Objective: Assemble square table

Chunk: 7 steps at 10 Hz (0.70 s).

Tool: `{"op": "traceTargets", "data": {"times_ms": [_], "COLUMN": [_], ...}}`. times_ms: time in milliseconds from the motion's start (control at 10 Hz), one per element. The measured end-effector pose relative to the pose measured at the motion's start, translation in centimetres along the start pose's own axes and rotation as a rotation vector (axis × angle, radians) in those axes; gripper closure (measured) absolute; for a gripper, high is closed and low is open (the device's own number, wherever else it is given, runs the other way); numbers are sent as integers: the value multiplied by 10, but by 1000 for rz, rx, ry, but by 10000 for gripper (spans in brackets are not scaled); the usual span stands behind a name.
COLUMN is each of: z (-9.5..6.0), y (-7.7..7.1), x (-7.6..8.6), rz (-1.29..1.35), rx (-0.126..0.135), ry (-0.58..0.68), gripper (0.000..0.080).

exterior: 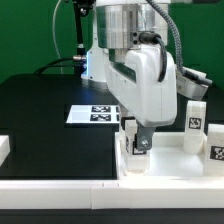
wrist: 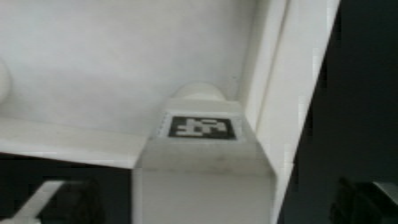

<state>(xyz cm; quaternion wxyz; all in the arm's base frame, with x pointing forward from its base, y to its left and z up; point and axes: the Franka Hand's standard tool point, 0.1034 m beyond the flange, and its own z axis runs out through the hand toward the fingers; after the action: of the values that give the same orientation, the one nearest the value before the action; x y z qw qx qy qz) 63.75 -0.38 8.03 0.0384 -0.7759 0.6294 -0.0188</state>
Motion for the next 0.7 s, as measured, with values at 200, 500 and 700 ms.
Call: {"op": "traceTargets", "data": {"times_ms": [200, 500, 700], "z": [3, 4, 4], "y": [-4, -6, -3], "x": [-3, -8, -8], "rz": [194, -86, -398], "rx": [31, 25, 16], "ry": [2, 25, 21], "gripper": [151, 151, 151]}}
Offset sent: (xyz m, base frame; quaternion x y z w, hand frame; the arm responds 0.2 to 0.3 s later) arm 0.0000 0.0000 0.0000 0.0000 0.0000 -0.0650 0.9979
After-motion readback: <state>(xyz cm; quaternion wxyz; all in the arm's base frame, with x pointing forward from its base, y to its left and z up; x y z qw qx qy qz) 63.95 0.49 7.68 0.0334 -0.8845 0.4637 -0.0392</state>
